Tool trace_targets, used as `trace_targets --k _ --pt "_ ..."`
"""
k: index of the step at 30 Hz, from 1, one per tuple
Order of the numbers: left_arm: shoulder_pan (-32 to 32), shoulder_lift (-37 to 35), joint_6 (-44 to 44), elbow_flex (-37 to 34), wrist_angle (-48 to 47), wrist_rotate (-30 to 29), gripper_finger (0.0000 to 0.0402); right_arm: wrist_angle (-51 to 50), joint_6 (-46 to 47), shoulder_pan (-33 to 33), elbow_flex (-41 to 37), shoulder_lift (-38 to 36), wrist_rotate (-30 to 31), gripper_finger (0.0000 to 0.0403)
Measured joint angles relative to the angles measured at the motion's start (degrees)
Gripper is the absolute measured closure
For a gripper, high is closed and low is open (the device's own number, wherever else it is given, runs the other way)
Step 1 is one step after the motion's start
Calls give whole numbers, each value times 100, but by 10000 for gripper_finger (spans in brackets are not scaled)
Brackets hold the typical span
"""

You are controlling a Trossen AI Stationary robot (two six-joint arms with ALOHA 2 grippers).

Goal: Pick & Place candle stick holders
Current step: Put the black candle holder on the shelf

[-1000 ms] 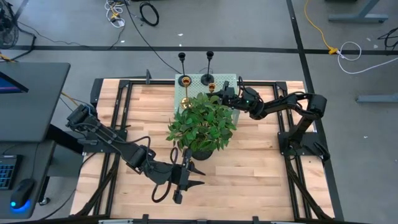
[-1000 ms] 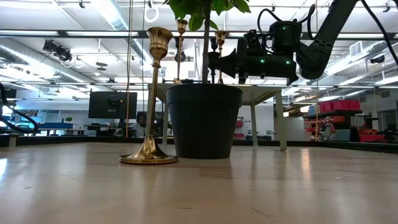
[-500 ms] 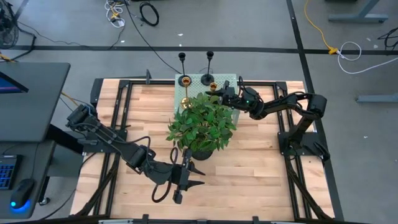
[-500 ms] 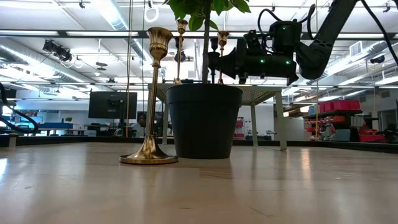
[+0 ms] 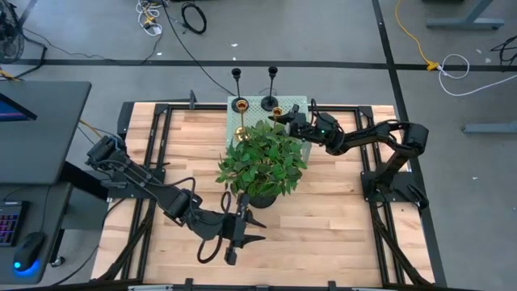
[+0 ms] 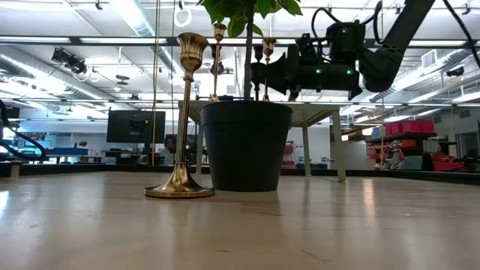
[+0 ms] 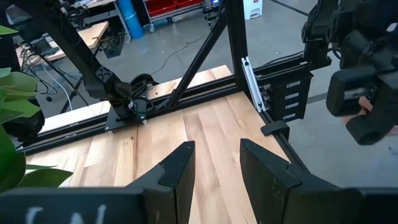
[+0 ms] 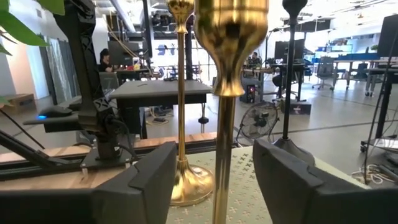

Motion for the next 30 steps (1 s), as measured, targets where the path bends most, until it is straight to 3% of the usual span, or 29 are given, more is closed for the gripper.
trace_targets --k 13,21,30 --pt "-3 0 8 0 -1 -1 271 -866 -350 39 -976 -1603 198 199" --pt "-3 0 20 -2 -2 -2 271 -1173 -277 771 -1516 -2088 202 200" --pt "-3 0 17 -2 0 11 271 -1326 -420 1867 -1531 -1899 1476 200"
